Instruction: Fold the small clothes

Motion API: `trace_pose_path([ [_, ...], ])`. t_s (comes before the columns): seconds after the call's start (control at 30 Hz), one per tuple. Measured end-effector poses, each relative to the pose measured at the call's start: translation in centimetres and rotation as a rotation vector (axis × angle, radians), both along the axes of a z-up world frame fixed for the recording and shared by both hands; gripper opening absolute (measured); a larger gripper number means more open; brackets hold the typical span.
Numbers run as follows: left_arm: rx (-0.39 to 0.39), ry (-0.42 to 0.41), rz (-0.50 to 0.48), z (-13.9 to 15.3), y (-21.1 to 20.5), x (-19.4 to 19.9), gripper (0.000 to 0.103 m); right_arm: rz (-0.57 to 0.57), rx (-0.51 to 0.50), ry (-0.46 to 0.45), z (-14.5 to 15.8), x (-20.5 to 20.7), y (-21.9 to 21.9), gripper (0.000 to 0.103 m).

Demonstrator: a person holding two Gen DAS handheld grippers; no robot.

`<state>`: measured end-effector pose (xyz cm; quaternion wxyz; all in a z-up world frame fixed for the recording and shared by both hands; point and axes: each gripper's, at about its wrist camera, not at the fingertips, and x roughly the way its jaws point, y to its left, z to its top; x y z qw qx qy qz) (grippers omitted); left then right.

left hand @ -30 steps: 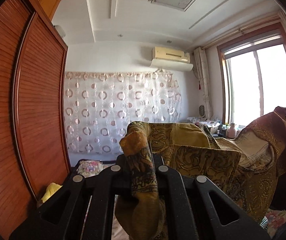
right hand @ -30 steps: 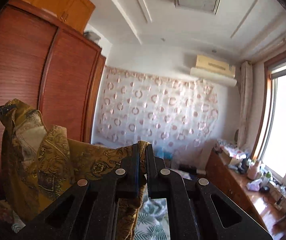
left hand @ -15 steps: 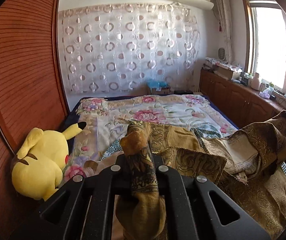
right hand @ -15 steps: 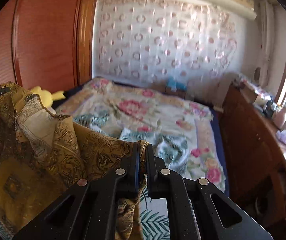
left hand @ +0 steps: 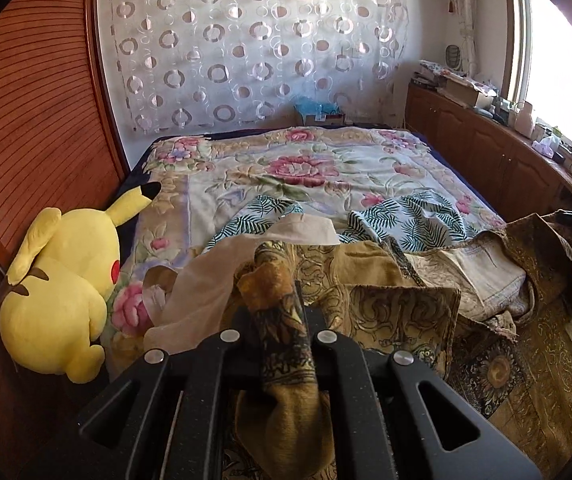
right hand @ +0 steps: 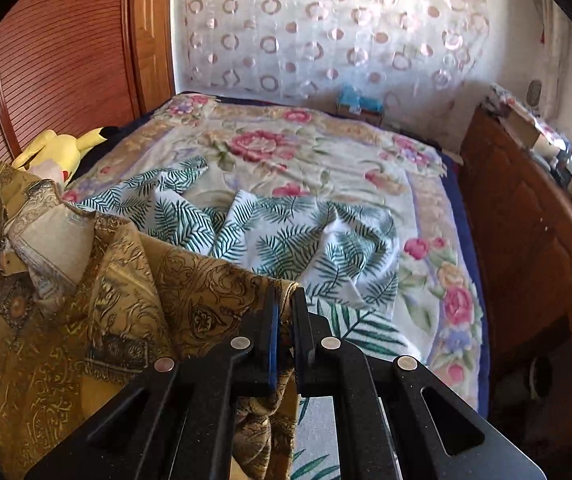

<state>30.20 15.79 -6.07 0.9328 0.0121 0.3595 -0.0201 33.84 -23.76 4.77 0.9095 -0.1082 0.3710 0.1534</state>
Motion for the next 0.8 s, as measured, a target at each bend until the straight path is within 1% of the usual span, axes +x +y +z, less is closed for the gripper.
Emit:
trace_pose_path([
  [0.1,-0.009,0.021,0.002,-0.7,0.0,-0.1,0.008,-0.007,0.020,0.034,-1.4,0.5,0.3,0.006],
  [0.2,-0.018,0.049,0.001,-1.5,0.0,-0.3,0.014,-0.010,0.028,0.054,-2.5,1.3,0.5,0.006],
  [0.27,-0.035,0.067,0.002,-2.1,0.4,0.0,0.022,-0.010,0.038,0.062,-2.7,1.5,0.6,0.006],
  [0.3,-0.044,0.072,0.004,-2.2,0.5,0.1,0.024,-0.014,0.036,0.065,-2.6,1.5,0.7,0.007],
  [0.37,-0.063,0.077,0.011,-2.3,0.8,-0.1,0.037,-0.021,0.037,0.063,-2.3,1.6,0.9,0.009],
  [0.4,-0.072,0.078,0.012,-2.3,0.9,-0.1,0.040,-0.026,0.041,0.062,-2.4,1.7,0.9,0.009],
  [0.43,-0.080,0.079,0.011,-2.3,1.0,-0.3,0.040,-0.031,0.046,0.061,-2.2,1.6,0.9,0.009],
  [0.5,-0.078,0.088,0.014,-2.3,1.0,-0.4,0.040,-0.043,0.045,0.053,-1.8,1.4,0.8,0.019],
  [0.67,-0.068,0.079,0.021,-1.7,0.9,-1.6,0.041,-0.066,0.033,0.012,-0.8,0.5,0.4,0.040],
  [0.8,-0.067,0.051,0.022,-0.7,0.9,-2.5,0.041,-0.058,0.024,-0.042,0.9,-1.2,0.8,0.044],
])
